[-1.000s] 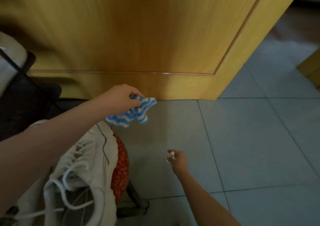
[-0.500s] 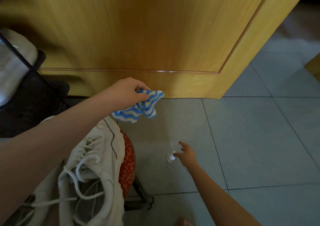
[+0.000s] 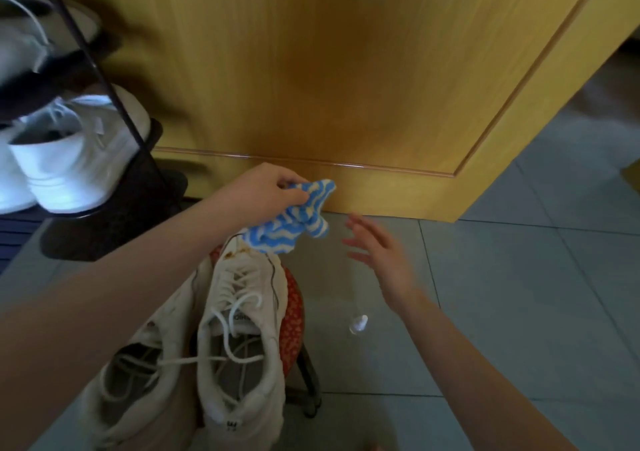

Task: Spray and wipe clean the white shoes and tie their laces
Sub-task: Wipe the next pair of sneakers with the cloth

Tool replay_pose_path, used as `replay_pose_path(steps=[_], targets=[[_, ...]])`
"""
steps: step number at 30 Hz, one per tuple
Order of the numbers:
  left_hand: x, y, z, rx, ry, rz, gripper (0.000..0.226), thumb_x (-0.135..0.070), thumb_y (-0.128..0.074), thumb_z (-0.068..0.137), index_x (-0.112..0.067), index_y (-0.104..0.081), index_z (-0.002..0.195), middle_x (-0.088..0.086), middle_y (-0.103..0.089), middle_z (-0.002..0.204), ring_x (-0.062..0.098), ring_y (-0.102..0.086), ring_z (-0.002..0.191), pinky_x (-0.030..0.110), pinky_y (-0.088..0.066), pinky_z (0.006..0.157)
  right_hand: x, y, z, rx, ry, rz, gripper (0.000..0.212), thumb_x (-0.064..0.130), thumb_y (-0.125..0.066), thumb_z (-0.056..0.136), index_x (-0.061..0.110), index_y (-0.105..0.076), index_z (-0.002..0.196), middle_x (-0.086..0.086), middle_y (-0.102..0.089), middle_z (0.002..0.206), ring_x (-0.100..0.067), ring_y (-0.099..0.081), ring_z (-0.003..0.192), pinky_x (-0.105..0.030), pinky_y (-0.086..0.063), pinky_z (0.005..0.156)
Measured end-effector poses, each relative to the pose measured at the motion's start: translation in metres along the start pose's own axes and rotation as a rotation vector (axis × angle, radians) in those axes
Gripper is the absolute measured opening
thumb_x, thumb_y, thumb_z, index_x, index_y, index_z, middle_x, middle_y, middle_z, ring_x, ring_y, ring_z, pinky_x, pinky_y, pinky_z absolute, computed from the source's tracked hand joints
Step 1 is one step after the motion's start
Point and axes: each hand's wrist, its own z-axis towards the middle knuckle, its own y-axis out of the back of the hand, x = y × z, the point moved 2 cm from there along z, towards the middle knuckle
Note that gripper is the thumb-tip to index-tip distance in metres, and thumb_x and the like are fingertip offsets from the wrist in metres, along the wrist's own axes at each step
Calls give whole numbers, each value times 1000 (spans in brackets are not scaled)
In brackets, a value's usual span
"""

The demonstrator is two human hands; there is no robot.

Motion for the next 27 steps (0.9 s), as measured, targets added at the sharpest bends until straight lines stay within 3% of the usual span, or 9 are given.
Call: replay_pose_path(steps=[2, 5, 8, 11, 13, 16, 19, 22, 27], targets=[[3, 3, -4, 2, 34, -108, 27, -25, -50, 95, -22, -61, 119, 3, -65, 108, 14, -59, 89, 21, -47, 68, 38, -25, -3, 171, 58, 127, 51, 38, -56, 87, 22, -50, 135, 3, -60, 128, -14, -61, 111, -31, -53, 89], [3, 7, -15, 62, 90, -379, 25, -16, -44, 98, -14, -60, 117, 11, -65, 117, 23, -62, 105, 35, -50, 90, 69, -59, -6, 349, 157, 36, 64, 33, -67, 81, 29, -42, 140, 9, -47, 142, -5, -48, 126, -28, -48, 98], [5, 14, -28, 93, 84, -513, 29, -10, -41, 99, -9, -55, 124, 10, -65, 114, 16, -65, 96, 21, -53, 75, 75, -76, -2, 279, 257, -20, 54, 11, -72, 80, 19, -54, 131, 4, -56, 132, -9, -55, 119, -26, -51, 92], [24, 25, -42, 3, 13, -215, 31, -14, -47, 97, -20, -55, 125, 1, -66, 105, 7, -64, 84, 17, -52, 73, 70, -76, 5, 199, 253, -47, 31, 6, -68, 83, 17, -64, 112, -1, -66, 115, -12, -64, 101, -25, -55, 78], [48, 28, -52, -89, 34, 4, 34, -19, -53, 93, -20, -55, 127, -4, -65, 107, 3, -57, 86, 10, -43, 71, 62, -76, 10, 207, 266, -127, 34, 9, -68, 84, 18, -60, 117, 1, -62, 119, -13, -61, 107, -29, -55, 84], [70, 20, -71, -131, 116, 211, 39, -40, -59, 87, -16, -62, 118, 1, -66, 111, 10, -59, 95, 22, -45, 80, 57, -91, 17, 274, 347, -220, 37, 10, -70, 83, 16, -53, 115, 6, -59, 114, -10, -58, 107, -25, -52, 86], [71, 2, -85, 12, 143, 333, 50, -54, -58, 83, -18, -60, 118, -1, -65, 110, 12, -60, 99, 30, -48, 89, 49, -121, 24, 414, 375, -469, 34, 16, -71, 82, 15, -59, 113, 2, -56, 118, -10, -47, 114, -23, -42, 92], [68, -11, -89, 42, 109, 510, 45, -59, -53, 83, -18, -58, 101, -2, -61, 91, 9, -55, 79, 22, -44, 70, 30, -137, 25, 558, 473, -774, 38, 30, -68, 83, 23, -62, 120, 6, -54, 130, -16, -30, 119, -29, -25, 101], [71, -15, -84, 28, 102, 586, 45, -56, -49, 87, -17, -39, 66, -4, -38, 61, 7, -34, 55, 21, -27, 50, 20, -132, 29, 597, 507, -899, 39, 35, -63, 87, 21, -60, 123, 1, -48, 116, -10, -30, 104, -29, -31, 98]])
